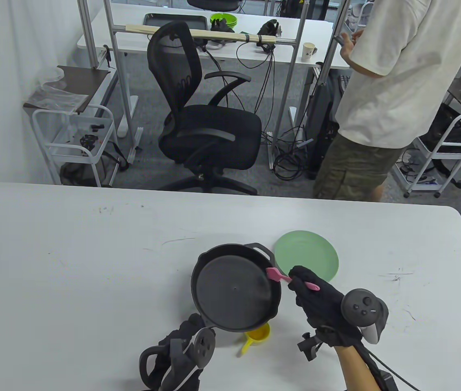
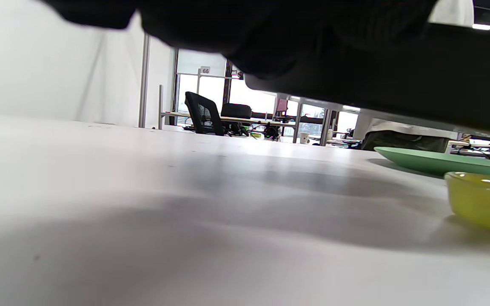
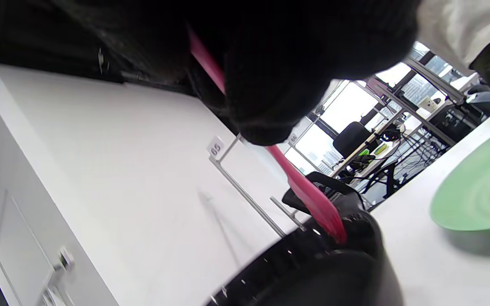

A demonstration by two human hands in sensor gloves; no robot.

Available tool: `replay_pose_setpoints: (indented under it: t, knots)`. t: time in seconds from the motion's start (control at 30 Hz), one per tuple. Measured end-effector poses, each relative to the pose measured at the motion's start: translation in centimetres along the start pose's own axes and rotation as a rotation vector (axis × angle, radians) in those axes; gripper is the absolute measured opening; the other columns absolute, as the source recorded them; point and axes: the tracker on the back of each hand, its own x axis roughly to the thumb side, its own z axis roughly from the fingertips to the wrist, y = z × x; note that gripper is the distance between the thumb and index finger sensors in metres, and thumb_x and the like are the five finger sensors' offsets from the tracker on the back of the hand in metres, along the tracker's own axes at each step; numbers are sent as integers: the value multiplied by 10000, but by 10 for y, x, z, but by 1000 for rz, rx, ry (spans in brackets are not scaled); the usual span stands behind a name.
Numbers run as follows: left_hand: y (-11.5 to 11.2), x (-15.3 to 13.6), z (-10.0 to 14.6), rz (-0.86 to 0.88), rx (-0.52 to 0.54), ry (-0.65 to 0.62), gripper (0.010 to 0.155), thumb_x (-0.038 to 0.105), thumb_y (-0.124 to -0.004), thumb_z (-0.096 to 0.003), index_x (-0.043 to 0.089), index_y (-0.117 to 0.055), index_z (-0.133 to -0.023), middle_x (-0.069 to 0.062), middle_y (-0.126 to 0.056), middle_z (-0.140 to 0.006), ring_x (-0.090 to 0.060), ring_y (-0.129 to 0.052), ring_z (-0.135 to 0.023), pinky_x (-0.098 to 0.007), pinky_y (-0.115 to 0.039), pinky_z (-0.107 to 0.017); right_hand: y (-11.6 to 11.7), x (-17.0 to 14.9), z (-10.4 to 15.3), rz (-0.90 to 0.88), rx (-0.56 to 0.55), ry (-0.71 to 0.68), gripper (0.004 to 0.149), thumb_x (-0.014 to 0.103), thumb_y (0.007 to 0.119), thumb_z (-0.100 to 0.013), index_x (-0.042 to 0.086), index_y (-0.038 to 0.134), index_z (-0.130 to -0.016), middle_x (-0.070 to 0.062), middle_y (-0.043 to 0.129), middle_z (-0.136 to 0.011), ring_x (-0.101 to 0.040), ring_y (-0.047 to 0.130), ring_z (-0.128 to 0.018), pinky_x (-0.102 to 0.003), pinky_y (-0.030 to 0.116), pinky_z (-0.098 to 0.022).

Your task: Brush oil on frying pan surface

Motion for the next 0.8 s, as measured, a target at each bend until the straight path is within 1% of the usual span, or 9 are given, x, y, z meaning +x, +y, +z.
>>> replay_pose_setpoints:
  t: [0.1, 0.17, 0.23, 0.3, 0.5, 0.63, 0.73, 0.8]
  knots:
    - [-1, -6, -2, -2, -4, 26, 632, 557, -733, -487, 140, -764, -961, 47, -974, -517, -103, -959, -218, -342, -867, -210, -11, -3, 0, -130, -27, 17, 445, 477, 734, -609, 167, 797, -922, -174, 986, -688, -142, 985, -360, -276, 873, -230]
    - [1, -12, -4, 1, -3, 50, 631, 555, -735, -487, 139, -766, -960, 45, -976, -516, -105, -959, -218, -344, -866, -210, -14, -6, 0, -197, -17, 33, 443, 490, 734, -608, 161, 820, -893, -164, 1003, -633, -123, 978, -311, -260, 867, -189]
    - [2, -19, -5, 1, 6, 82, 633, 555, -735, -487, 137, -764, -961, 44, -976, -516, -105, -960, -218, -344, -866, -209, -14, -9, -1, -249, 31, 46, 441, 499, 733, -609, 157, 838, -866, -154, 1014, -586, -107, 969, -264, -249, 859, -154]
    - [1, -25, -6, 7, 9, 113, 631, 554, -734, -489, 136, -764, -960, 44, -974, -518, -105, -959, -218, -344, -866, -209, -8, -11, -3, -264, 114, 66, 439, 496, 739, -609, 144, 850, -847, -161, 1019, -553, -108, 962, -236, -252, 852, -133]
    - [1, -26, -7, 9, -3, 120, 632, 555, -734, -488, 135, -765, -960, 45, -976, -516, -105, -960, -216, -343, -866, -208, 21, -16, -3, -117, 229, 100, 434, 487, 749, -604, 136, 861, -832, -164, 1024, -530, -103, 960, -215, -250, 850, -115]
    - [1, -26, -7, 10, -7, 116, 632, 554, -735, -488, 135, -765, -960, 44, -976, -515, -105, -959, -217, -343, -866, -207, 36, -20, -2, -27, 261, 109, 435, 483, 752, -602, 134, 859, -838, -171, 1022, -539, -110, 962, -222, -255, 851, -120]
    - [0, -24, -7, 10, -10, 111, 631, 553, -734, -489, 134, -765, -960, 45, -975, -516, -105, -959, -216, -342, -866, -207, 42, -22, -1, 48, 273, 109, 435, 483, 752, -600, 136, 857, -842, -172, 1022, -545, -110, 963, -227, -255, 853, -124]
    - [-1, -21, -6, 2, -16, 101, 632, 554, -733, -489, 134, -765, -960, 45, -975, -515, -104, -959, -216, -343, -866, -207, 46, -24, 0, 52, 282, 113, 435, 486, 748, -603, 140, 852, -846, -164, 1022, -550, -106, 964, -230, -252, 854, -126]
